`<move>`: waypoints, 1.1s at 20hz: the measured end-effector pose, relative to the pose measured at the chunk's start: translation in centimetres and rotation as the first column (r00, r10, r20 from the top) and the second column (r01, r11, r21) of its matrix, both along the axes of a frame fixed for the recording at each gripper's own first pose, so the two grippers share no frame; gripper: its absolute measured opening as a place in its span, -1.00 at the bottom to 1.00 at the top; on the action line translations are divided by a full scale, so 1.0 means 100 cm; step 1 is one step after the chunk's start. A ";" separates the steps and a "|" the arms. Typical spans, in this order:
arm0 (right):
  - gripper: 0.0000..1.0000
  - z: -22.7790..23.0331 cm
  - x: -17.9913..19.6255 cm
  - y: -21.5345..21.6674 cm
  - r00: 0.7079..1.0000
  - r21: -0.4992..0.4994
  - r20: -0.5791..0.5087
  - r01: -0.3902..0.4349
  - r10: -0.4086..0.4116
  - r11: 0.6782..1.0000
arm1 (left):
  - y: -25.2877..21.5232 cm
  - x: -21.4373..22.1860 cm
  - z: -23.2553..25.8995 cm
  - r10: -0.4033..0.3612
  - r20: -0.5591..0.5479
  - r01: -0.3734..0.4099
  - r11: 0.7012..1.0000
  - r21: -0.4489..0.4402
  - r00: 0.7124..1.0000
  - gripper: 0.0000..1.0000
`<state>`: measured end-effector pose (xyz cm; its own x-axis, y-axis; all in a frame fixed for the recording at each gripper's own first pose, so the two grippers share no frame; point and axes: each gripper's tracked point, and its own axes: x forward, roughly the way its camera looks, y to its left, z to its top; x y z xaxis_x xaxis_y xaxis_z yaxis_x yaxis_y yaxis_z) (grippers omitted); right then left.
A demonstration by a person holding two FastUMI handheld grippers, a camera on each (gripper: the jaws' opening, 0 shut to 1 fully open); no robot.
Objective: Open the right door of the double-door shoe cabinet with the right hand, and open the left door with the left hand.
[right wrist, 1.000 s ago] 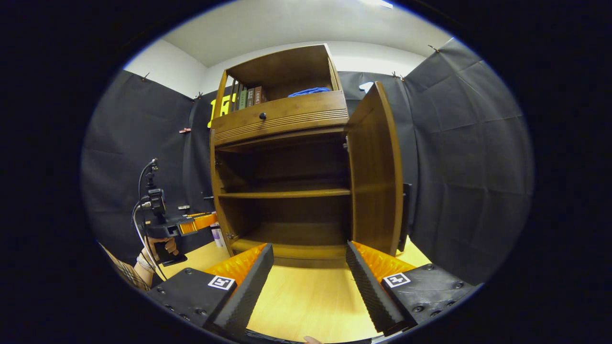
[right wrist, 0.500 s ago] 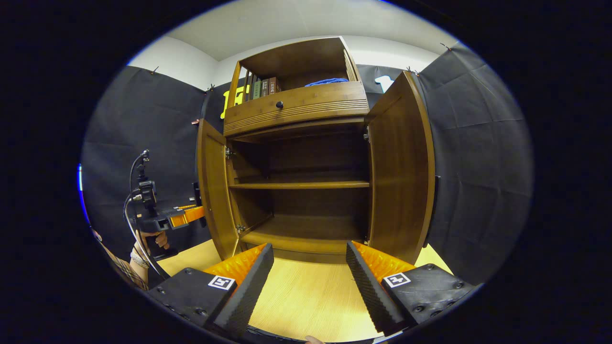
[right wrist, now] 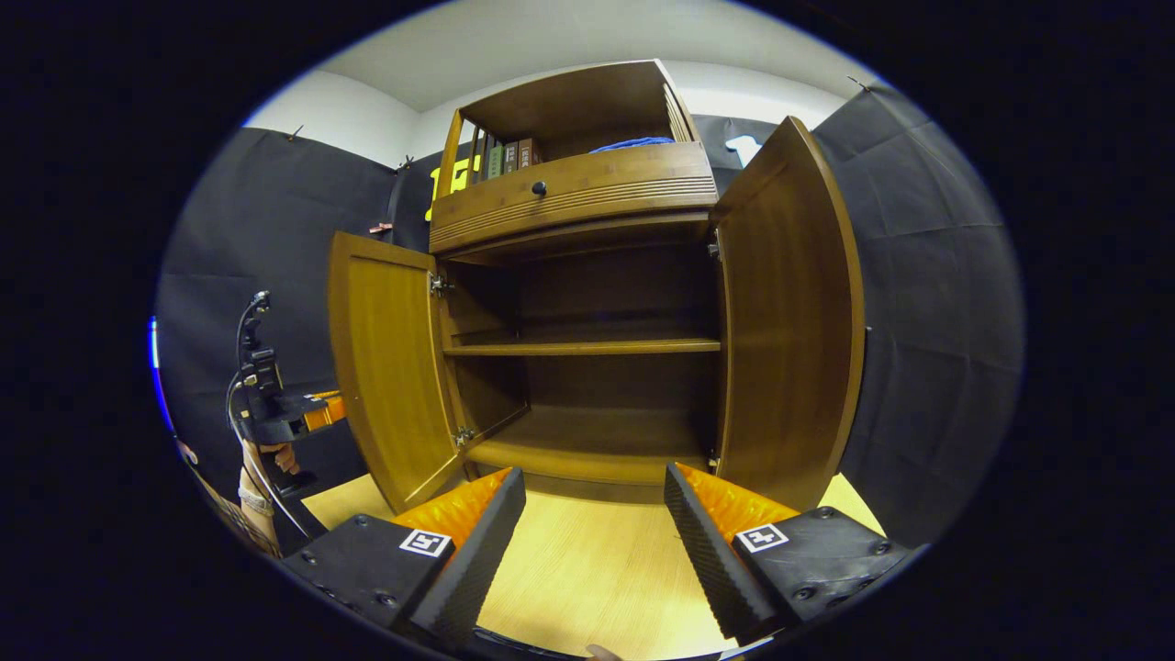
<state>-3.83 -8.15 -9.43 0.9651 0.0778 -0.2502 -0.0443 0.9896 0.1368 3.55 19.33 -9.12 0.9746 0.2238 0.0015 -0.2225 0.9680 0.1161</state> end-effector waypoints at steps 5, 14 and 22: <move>0.94 -0.006 0.011 -0.004 1.000 0.021 -0.008 0.006 -0.006 1.000 | 0.008 -0.011 -0.008 0.001 -0.027 -0.003 0.995 -0.097 1.000 -0.89; 0.94 -0.020 0.036 -0.004 1.000 0.003 -0.026 0.009 -0.008 1.000 | -0.017 -0.062 0.030 -0.031 0.025 0.033 0.995 -0.099 0.999 -0.90; 0.94 -0.008 0.058 0.009 1.000 -0.065 0.004 0.000 0.000 0.998 | -0.096 -0.075 0.082 -0.224 0.102 0.232 0.970 -0.074 0.969 -0.90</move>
<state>1.99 -7.25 -10.25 0.9660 0.0614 -0.2512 -0.0446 0.9964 0.0720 -3.93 9.75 -0.90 0.9964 -0.0013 0.0844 -0.0005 0.9998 0.0213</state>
